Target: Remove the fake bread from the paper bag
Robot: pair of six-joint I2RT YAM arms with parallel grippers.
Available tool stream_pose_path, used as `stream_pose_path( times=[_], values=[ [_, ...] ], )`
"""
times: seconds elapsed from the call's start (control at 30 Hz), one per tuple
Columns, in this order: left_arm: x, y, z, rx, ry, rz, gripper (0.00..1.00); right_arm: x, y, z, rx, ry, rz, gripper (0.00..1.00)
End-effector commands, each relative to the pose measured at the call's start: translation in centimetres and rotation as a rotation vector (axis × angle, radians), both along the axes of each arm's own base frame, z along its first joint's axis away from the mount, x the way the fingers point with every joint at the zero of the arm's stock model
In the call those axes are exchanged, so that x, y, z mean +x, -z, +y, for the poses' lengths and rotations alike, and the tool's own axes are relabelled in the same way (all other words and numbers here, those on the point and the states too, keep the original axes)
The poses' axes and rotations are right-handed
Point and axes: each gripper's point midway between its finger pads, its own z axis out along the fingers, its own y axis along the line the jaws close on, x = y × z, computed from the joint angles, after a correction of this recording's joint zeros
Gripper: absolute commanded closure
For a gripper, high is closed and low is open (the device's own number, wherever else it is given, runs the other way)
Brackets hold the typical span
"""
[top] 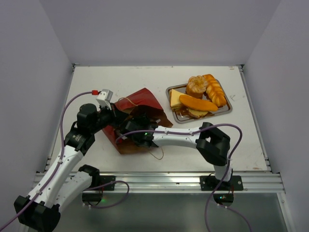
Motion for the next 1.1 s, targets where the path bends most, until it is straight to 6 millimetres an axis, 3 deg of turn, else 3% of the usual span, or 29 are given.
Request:
stream_pose_path(
  times=[0.0,0.43,0.53,0.57,0.73,0.83,1.07],
  values=[
    [-0.1,-2.9,-0.9,-0.038,0.047,-0.062,1.0,1.2,-2.7,0.9,0.029,0.021,-0.089,0.46],
    [-0.2,-3.2,-1.1,-0.05,0.065,-0.066,1.0,1.4,-0.7,1.4,-0.028,0.029,-0.069,0.46],
    [-0.2,-3.2,-1.2,-0.051,0.064,-0.066,1.0,1.3,-0.3,1.3,-0.031,0.035,-0.052,0.56],
    [-0.2,-3.2,-1.1,-0.051,0.063,-0.068,1.0,1.2,-0.1,1.3,-0.028,0.034,-0.044,0.66],
    [-0.1,-2.8,-0.9,-0.04,0.047,-0.068,1.0,0.7,0.0,0.7,-0.023,0.043,-0.016,0.91],
    [0.0,-2.5,-0.8,-0.039,0.042,-0.064,1.0,0.5,-0.2,0.3,-0.016,0.045,-0.006,0.98],
    [0.5,-2.2,-0.5,-0.033,0.01,-0.065,1.0,-0.1,-0.8,-0.6,0.009,0.044,0.011,1.0]
  ],
)
